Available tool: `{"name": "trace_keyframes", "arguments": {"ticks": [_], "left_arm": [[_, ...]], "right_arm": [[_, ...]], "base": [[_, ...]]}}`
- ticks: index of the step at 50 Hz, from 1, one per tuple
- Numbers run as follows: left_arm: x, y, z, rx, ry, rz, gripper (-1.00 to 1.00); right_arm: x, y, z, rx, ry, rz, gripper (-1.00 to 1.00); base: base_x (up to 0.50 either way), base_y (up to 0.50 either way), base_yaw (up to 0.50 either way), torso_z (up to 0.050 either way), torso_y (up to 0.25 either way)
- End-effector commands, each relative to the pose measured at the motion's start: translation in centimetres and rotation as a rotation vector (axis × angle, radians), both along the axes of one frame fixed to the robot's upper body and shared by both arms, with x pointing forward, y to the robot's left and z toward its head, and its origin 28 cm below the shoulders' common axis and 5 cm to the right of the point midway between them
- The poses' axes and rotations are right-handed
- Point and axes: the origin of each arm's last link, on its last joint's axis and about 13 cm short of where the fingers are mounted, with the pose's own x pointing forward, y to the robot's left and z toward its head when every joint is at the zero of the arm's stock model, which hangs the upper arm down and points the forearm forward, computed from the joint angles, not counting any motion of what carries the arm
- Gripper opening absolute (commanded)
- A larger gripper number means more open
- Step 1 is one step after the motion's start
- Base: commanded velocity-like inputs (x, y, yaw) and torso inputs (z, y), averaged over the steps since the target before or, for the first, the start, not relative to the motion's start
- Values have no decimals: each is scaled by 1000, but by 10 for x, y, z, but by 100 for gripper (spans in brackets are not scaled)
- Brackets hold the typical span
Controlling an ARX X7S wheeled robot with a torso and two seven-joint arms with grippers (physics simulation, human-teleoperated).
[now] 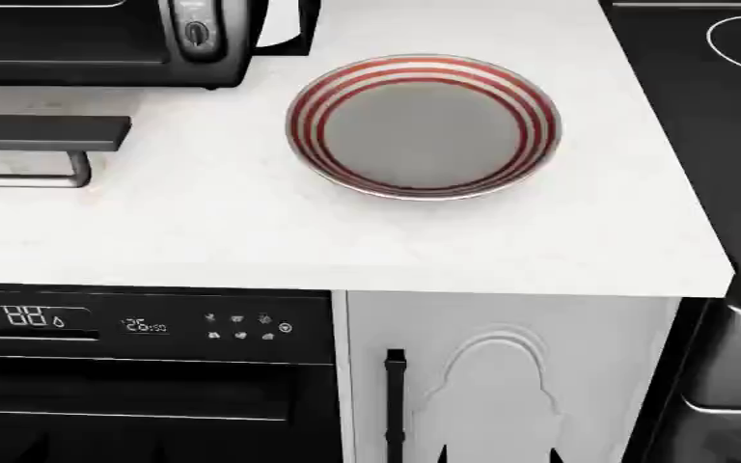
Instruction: Pick the bread from the rack and place it on the plate on the counter.
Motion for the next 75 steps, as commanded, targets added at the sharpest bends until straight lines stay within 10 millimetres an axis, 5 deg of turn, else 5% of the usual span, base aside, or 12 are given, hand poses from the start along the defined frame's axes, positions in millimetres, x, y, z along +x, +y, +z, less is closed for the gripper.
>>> {"name": "trace_keyframes", "arguments": {"ticks": [1,23,37,54,75], "left_arm": [[0,0,0,0,0,0,100],[-1,0,1,-21,18,-2,100],[-14,-4,70,57,0,-64,100],[-17,1,122,104,-44,-79,100],[-17,4,150,144,-79,-72,100]], "right_arm": [[0,0,0,0,0,0,100],[0,2,-1,-30,4,17,100],[-2,-1,52,-18,0,56,100],[-4,-9,105,-30,-73,79,100],[-9,-5,136,-72,-118,131,100]], "base": [[0,0,0,0,0],[0,0,0,0,0],[0,0,0,40,82],[0,0,0,47,89],[0,317,0,47,89]]}}
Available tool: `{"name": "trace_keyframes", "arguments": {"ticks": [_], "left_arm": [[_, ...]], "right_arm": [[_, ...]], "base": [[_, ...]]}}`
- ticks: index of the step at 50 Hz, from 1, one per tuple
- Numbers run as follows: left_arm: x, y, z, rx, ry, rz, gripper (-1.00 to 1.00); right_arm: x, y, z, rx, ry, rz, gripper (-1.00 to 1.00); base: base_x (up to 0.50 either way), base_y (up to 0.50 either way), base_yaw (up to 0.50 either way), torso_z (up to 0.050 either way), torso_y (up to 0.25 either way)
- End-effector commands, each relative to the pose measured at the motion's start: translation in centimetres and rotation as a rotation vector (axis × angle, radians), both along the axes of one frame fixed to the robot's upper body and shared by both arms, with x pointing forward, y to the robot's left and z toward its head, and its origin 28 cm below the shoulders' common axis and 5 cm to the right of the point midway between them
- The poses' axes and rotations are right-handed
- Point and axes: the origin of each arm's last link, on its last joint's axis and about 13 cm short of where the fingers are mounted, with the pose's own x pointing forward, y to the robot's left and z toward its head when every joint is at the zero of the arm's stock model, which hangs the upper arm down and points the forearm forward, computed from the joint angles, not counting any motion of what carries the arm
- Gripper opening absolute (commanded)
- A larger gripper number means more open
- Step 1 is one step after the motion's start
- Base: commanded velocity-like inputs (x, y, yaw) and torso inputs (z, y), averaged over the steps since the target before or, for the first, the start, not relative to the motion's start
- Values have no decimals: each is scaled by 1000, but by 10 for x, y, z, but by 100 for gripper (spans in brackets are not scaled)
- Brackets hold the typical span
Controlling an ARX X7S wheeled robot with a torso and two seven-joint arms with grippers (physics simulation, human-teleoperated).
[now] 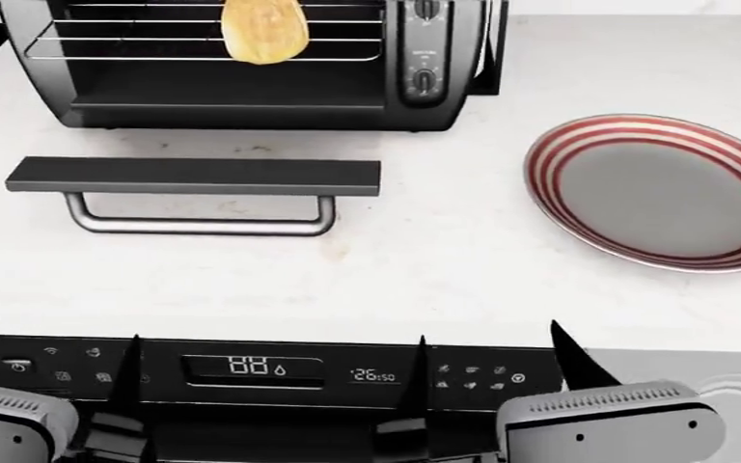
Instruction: Pick the bread from the rack and place it on the plate on the counter.
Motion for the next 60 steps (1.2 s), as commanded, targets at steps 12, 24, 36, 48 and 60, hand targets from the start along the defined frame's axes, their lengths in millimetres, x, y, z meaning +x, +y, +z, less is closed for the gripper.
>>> {"name": "trace_keyframes", "arguments": {"ticks": [12,24,36,48,60], "left_arm": [[5,5,33,25,-53,7,100],[15,4,68,84,-92,-29,100],[15,8,89,97,-124,-34,100],[18,13,110,112,-167,-19,100],[13,15,130,124,-192,-14,100]], "right_arm": [[1,3,25,-22,-33,24,100],[6,5,63,-86,-69,57,100],[13,0,107,-142,-157,39,100],[20,-6,127,-142,-217,3,100],[42,-16,148,-195,-206,2,100]], "base": [[0,500,0,47,90],[0,149,0,47,89],[0,0,0,47,90],[0,0,0,47,90],[0,0,0,47,91]]}}
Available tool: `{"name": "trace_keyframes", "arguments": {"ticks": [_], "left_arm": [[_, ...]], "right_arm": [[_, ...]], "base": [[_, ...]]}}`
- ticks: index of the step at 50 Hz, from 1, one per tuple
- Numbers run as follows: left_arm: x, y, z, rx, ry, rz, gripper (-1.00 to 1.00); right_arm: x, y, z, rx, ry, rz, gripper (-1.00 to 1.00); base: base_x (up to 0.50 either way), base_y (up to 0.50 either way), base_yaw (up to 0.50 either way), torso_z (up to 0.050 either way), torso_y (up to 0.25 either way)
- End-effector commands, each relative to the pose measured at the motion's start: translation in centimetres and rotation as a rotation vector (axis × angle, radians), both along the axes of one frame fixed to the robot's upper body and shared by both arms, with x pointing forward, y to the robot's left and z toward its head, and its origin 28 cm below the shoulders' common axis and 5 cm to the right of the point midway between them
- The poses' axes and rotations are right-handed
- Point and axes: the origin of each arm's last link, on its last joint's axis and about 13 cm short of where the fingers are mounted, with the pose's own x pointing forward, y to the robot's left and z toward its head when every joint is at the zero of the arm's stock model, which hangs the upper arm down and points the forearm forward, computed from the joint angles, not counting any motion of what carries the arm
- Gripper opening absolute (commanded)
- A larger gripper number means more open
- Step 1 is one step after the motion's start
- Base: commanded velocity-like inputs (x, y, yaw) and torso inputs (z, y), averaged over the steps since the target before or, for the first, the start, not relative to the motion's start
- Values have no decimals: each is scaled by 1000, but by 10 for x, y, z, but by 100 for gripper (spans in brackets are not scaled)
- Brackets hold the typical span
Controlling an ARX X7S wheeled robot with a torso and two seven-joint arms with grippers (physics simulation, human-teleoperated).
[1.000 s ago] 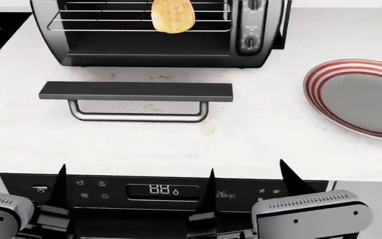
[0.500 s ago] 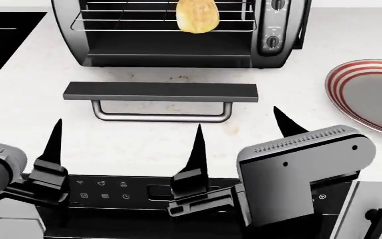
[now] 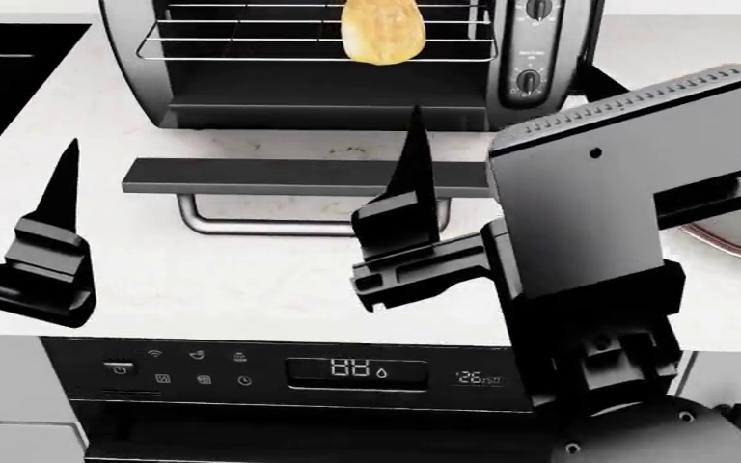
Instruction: Pick the bread from the rack and place it on the plate on the counter.
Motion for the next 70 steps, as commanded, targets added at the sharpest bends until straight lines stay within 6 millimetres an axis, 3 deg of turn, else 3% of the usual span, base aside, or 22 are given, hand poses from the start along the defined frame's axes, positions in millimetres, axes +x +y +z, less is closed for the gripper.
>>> {"name": "trace_keyframes", "arguments": {"ticks": [1,25,52,70], "left_arm": [[-7,3,17,-9,-35,-7,100],[-6,-1,29,13,-59,-9,100],[-5,-5,29,25,-54,-25,100],[-3,-5,22,9,-20,14,100]], "right_arm": [[16,-10,22,-8,-11,-17,100],[22,-10,24,-38,7,2,100],[20,-10,18,-22,19,13,100],[32,-8,-7,39,149,109,100]], "base": [[0,0,0,48,90],[243,0,0,47,90],[286,0,0,47,90],[48,0,0,11,20]]}}
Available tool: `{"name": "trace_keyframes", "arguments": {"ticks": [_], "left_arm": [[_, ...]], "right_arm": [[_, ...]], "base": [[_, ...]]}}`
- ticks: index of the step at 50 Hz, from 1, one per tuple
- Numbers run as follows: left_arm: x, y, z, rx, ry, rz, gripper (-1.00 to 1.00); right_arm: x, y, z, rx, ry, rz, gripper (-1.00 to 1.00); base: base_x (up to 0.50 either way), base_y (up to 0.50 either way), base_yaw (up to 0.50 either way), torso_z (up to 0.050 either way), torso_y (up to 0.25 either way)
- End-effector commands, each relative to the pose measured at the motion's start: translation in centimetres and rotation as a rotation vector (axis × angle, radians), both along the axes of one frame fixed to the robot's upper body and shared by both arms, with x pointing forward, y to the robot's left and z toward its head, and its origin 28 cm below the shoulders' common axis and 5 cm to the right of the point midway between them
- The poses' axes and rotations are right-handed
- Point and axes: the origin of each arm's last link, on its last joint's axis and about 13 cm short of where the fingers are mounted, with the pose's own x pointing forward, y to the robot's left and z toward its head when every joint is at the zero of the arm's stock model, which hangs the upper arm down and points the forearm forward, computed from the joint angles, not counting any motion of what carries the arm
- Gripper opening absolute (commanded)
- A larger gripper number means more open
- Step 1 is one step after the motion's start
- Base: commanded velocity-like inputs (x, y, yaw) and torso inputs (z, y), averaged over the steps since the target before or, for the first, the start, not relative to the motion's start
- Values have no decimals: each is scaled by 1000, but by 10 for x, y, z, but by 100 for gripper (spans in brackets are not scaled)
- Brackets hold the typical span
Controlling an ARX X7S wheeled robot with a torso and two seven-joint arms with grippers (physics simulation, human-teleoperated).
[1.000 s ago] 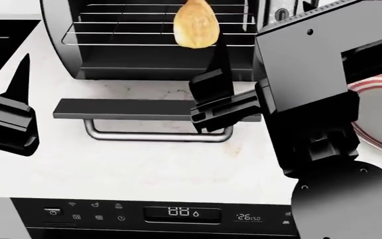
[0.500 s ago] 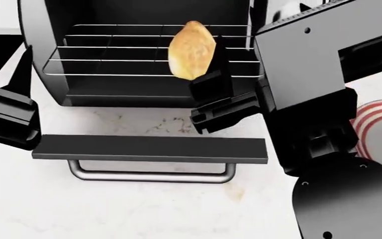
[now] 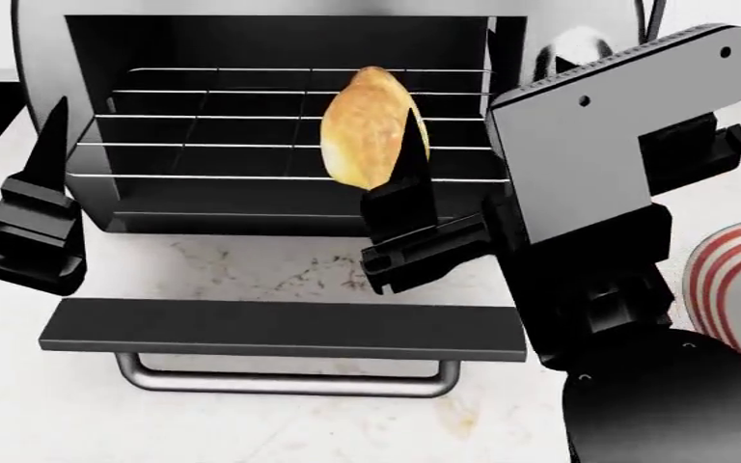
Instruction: Pick the bread from the rack and place it on the plate on the counter.
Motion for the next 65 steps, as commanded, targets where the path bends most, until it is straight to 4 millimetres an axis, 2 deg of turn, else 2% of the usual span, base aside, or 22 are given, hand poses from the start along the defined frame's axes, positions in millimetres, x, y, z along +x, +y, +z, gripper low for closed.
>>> {"name": "trace_keyframes", "arguments": {"ticks": [1,16,29,41,65], "left_arm": [[1,-1,-2,-21,12,5,100],[1,0,-6,-14,32,11,100],[1,2,-8,-4,50,26,100],[1,2,-8,-3,60,16,100],[-4,1,-9,13,68,2,100]], "right_arm": [[11,1,-11,54,68,46,100],[39,4,-16,85,170,110,100],[50,8,-11,80,211,140,100],[58,9,-8,80,248,153,100],[63,16,-2,32,269,189,100]], "base": [[0,0,0,0,0],[0,0,0,0,0],[0,0,0,0,0],[0,0,0,0,0],[0,0,0,0,0]]}}
